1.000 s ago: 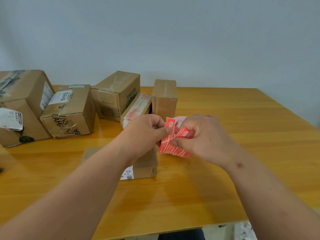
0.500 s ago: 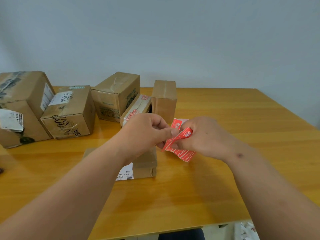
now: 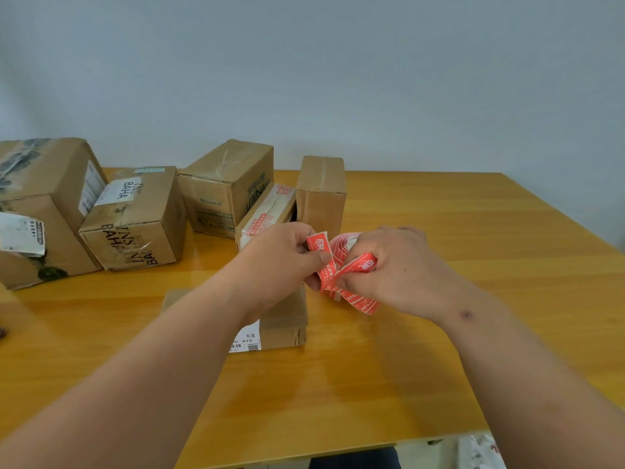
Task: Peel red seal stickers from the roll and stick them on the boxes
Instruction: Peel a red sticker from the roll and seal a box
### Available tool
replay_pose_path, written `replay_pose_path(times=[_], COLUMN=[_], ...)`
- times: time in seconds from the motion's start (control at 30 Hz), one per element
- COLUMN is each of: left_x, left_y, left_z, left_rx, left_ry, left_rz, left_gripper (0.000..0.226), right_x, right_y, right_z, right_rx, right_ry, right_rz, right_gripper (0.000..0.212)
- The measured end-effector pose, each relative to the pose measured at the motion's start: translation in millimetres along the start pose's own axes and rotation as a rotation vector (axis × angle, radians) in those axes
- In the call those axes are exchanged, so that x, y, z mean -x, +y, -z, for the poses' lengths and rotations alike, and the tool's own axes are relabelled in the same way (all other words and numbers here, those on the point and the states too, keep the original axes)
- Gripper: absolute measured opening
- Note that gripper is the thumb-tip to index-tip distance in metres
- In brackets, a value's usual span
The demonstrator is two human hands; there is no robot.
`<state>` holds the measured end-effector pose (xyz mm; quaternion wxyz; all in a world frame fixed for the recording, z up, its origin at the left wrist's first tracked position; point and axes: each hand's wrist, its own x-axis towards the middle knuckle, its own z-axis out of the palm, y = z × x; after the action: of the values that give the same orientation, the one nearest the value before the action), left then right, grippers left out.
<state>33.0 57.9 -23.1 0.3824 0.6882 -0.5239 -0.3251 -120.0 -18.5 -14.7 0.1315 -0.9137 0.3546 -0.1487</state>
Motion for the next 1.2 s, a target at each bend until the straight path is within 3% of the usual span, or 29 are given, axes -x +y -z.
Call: replay_pose_path(times=[0.2, 0.4, 0.8, 1.0, 1.2], left_x=[5.2, 2.1, 1.4, -0.3, -0.3], left_y=[0.9, -0.1, -2.9, -1.9, 2.0], left_z=[1.4, 2.6, -0.7, -2.3, -2.3], left_rx=[0.011, 0.025, 0.159, 0.255, 0.297], left_ry=[-0.056, -0.032, -0.017, 0.009, 0.027], left_rz=[0.011, -0.006, 0.064, 0.101, 0.101], left_gripper=[0.033, 0.006, 0.012, 0.011, 0.012], right_x=[1.3, -1.5, 3.6, 1.7, 1.2], right_y=[1.0, 3.8, -4.8, -1.7, -3.5], right_z=[-0.4, -5.6, 1.6, 0.0, 1.1], right_rx=[-0.009, -0.019, -0.028, 0.008, -0.013], right_ry=[0.040, 0.036, -0.009, 0.029, 0.018], right_rz=[0.034, 0.054, 0.042, 0.024, 0.032], right_gripper=[0.019, 0.025, 0.025, 0.011, 0.020])
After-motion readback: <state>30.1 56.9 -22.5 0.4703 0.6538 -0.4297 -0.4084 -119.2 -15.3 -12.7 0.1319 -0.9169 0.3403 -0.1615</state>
